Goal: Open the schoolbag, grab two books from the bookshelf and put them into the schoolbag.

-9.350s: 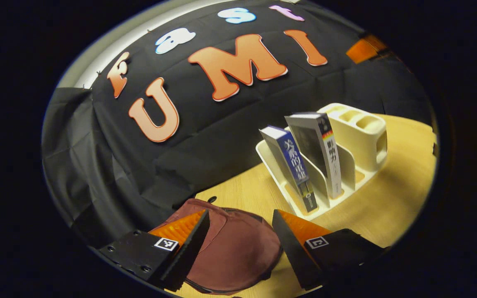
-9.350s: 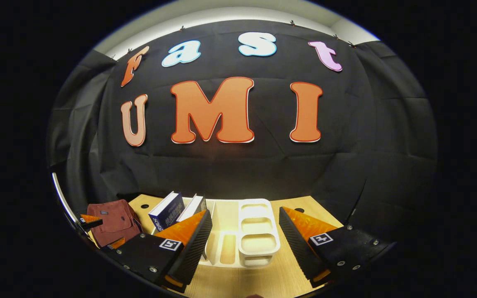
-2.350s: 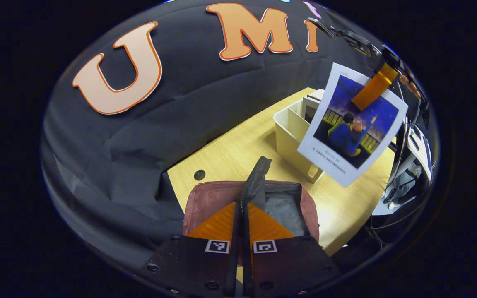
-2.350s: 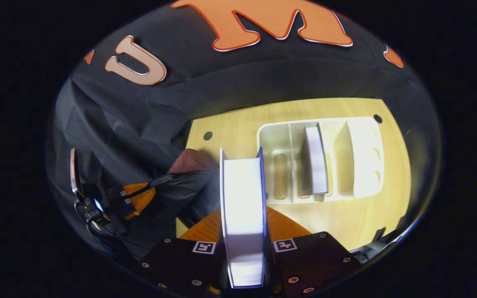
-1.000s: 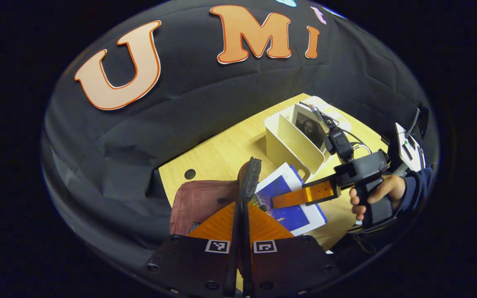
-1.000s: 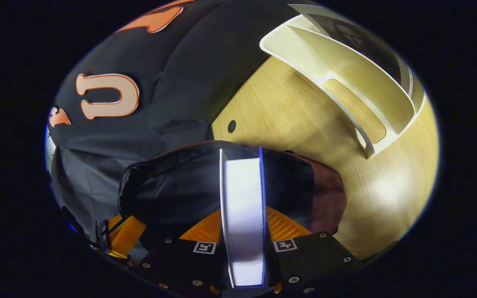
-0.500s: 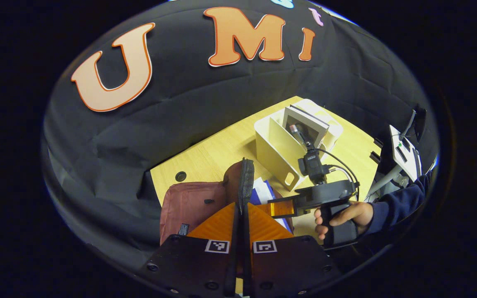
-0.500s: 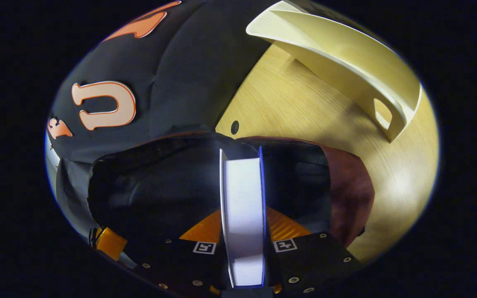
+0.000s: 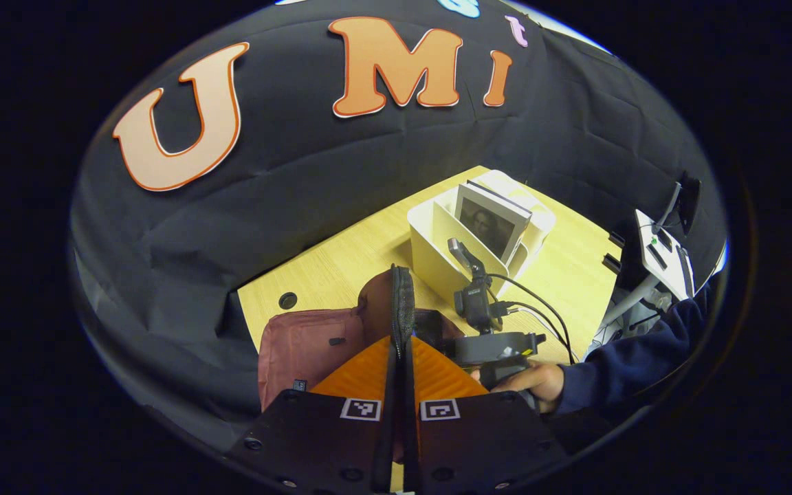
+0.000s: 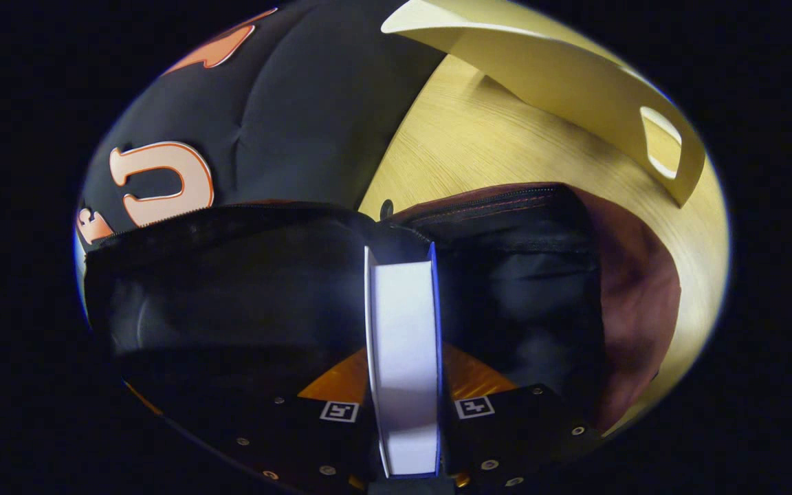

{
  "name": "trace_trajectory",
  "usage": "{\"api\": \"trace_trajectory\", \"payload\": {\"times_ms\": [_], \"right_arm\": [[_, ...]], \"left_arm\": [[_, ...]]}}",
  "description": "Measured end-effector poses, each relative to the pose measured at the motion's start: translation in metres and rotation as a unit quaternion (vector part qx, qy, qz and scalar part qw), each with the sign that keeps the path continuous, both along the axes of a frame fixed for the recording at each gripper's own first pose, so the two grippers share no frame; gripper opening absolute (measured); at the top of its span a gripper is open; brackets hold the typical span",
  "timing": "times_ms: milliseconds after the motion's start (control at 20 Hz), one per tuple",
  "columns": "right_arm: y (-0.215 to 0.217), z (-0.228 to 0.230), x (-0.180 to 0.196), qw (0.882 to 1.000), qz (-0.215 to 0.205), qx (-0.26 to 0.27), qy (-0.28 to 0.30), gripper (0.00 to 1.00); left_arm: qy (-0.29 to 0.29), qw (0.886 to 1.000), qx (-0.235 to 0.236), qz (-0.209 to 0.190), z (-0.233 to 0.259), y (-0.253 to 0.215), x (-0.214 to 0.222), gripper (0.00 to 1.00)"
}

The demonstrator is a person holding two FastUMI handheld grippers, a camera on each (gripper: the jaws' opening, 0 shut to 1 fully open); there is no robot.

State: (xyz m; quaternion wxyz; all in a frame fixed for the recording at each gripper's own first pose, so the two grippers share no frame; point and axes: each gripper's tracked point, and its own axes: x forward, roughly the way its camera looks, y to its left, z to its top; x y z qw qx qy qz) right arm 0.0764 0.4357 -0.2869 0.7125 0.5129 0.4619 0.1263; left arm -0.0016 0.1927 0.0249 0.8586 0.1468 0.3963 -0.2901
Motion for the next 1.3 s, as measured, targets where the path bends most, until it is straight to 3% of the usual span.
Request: {"api": "trace_trajectory", "payload": {"times_ms": [50,200,250,450,900,1300], "right_arm": [[0.001,-0.003,-0.001,1.0,0.001,0.001,0.005,0.36],[-0.003,-0.01,-0.005,0.999,0.01,-0.02,0.027,0.43],[-0.007,-0.012,-0.006,0.999,0.014,-0.027,0.035,0.66],[-0.036,-0.013,-0.014,0.997,0.022,-0.05,0.049,0.98],[-0.109,0.013,-0.018,0.992,0.029,-0.12,-0.001,0.97],[-0.183,0.047,-0.034,0.972,0.069,-0.222,-0.041,0.97]], "left_arm": [[0.001,1.0,0.0,0.003,-0.001,0.002,0.0,0.07],[0.002,1.0,-0.001,0.012,-0.001,0.007,0.005,0.07],[-0.001,1.0,0.001,0.015,-0.003,0.008,0.008,0.07],[0.007,1.0,-0.001,0.025,-0.01,0.013,0.009,0.07],[0.013,1.0,-0.009,0.024,-0.016,0.005,0.011,0.07],[0.016,0.999,-0.017,0.028,-0.023,0.0,0.012,0.07]]}}
